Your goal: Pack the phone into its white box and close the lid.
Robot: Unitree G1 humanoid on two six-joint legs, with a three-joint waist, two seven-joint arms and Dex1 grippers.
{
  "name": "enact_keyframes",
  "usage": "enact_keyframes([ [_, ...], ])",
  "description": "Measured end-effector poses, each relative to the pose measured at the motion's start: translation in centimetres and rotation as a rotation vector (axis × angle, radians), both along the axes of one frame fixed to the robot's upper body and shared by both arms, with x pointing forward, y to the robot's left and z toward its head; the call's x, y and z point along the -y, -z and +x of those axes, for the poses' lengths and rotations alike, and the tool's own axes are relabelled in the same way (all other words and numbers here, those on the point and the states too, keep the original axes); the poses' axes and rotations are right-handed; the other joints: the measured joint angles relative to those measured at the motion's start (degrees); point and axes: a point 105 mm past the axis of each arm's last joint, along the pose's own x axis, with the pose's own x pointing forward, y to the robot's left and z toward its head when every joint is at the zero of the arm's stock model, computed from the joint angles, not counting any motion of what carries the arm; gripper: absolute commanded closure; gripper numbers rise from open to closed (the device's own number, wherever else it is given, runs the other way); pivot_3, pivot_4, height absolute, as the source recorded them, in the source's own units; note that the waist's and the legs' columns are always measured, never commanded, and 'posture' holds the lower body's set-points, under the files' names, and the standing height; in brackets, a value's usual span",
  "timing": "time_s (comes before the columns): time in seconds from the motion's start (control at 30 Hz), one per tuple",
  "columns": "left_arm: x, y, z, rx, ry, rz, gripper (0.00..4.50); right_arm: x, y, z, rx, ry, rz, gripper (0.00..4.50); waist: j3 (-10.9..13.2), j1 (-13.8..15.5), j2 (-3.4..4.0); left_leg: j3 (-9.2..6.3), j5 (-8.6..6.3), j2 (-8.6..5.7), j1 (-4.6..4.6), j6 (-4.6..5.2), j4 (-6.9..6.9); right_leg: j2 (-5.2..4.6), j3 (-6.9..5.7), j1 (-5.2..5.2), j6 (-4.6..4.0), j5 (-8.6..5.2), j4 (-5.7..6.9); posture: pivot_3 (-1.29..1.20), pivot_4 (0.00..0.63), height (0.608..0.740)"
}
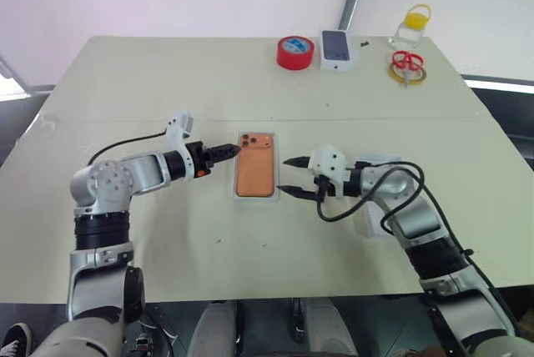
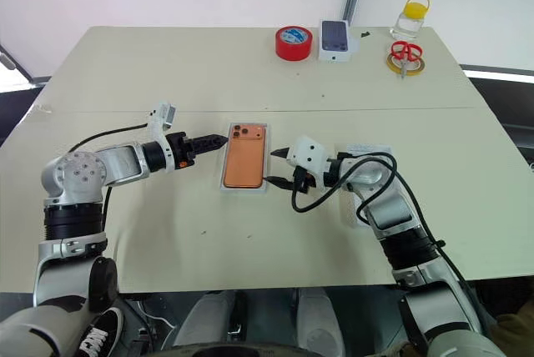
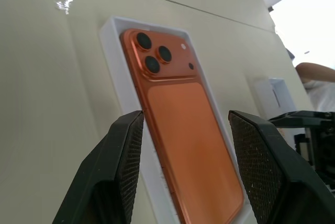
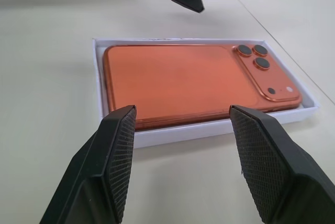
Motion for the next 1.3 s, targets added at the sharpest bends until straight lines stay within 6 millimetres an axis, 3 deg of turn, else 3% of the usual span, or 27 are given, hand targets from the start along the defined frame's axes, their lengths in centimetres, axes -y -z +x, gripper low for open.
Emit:
enact_keyframes([
  [0.03, -0.5, 0.0, 0.1, 0.034, -0.012, 0.038, 2.67, 0.1, -0.1, 0.4, 0.006, 0.015, -0.002, 2.39, 0.0, -0.1, 0.0, 0.02, 0.0, 0.01, 0.01, 0.0, -0.01, 0.0, 0.0, -0.01, -0.01, 0.0, 0.0, 0.0, 0.15, 0.74],
  [0.13, -2.5, 0.9, 0.8, 0.156, -0.074, 0.213, 4.26, 0.9, -0.2, 2.1, 0.072, 0.097, -0.042, 3.96, 0.0, -0.1, 0.03, 0.07, 0.0, 0.01, 0.03, 0.0, -0.04, 0.0, 0.02, -0.02, -0.19, -0.1, 0.0, 0.0, 0.15, 0.74],
  [0.17, -3.0, 1.3, 1.0, 0.191, -0.083, 0.273, 4.5, 1.2, -0.2, 2.6, 0.094, 0.119, -0.054, 4.44, 0.0, 0.0, 0.03, 0.08, 0.0, 0.01, 0.02, 0.0, -0.04, 0.0, 0.02, -0.03, -0.2, -0.1, -0.01, 0.0, 0.15, 0.74],
  [0.37, -2.2, 3.3, 1.2, 0.51, 0.031, 0.624, 4.5, 0.7, 0.7, 3.3, 0.179, 0.137, -0.128, 4.44, 0.0, 0.1, 0.03, 0.18, -0.05, -0.04, -0.06, 0.09, -0.03, -0.19, 0.03, -0.09, -0.23, -0.08, -0.05, 0.0, 0.15, 0.74],
  [0.5, -1.2, 5.0, 0.3, 0.621, 0.15, 0.729, 4.5, 0.9, 1.7, 3.6, 0.197, 0.153, -0.185, 4.44, 0.0, 0.1, 0.04, 0.2, -0.07, -0.03, -0.19, 0.13, -0.03, -0.21, 0.03, -0.24, -0.22, -0.07, -0.02, 0.0, 0.15, 0.74],
  [0.67, -0.6, 5.3, 0.4, 0.71, 0.22, 0.803, 4.5, 0.9, 2.2, 3.7, 0.215, 0.153, -0.215, 4.44, 0.0, 0.2, 0.1, 0.19, -0.05, -0.02, -0.15, 0.16, 0.01, -0.19, -0.02, -0.18, -0.2, -0.05, 0.04, 0.0, 0.15, 0.74],
  [0.83, 3.9, 5.7, 0.7, 0.73, 0.3, 0.721, 4.5, 0.9, 2.0, 3.6, 0.246, 0.139, -0.23, 4.44, 0.0, 1.5, 0.11, 0.17, -0.1, -0.09, -0.03, 0.31, 0.15, -0.19, -0.06, 0.1, -0.06, 0.01, -0.02, 0.0, 0.15, 0.74],
  [1.0, 6.1, 5.6, 0.4, 0.722, 0.392, 0.681, 4.5, 3.0, 2.3, 3.2, 0.218, 0.168, -0.259, 4.44, 0.0, 1.7, 0.12, 0.16, -0.18, -0.13, -0.01, 0.46, 0.18, -0.19, -0.06, 0.19, -0.03, 0.01, -0.05, 0.0, 0.15, 0.74],
  [1.3, 12.7, 5.8, -0.1, 0.7, 0.555, 0.535, 4.5, 9.4, 2.4, 0.0, 0.123, 0.243, -0.362, 4.44, 0.0, 3.0, 0.13, 0.17, -0.31, -0.14, -0.24, 0.68, 0.4, -0.17, -0.11, 0.18, 0.02, 0.0, -0.26, 0.0, 0.15, 0.74],
])
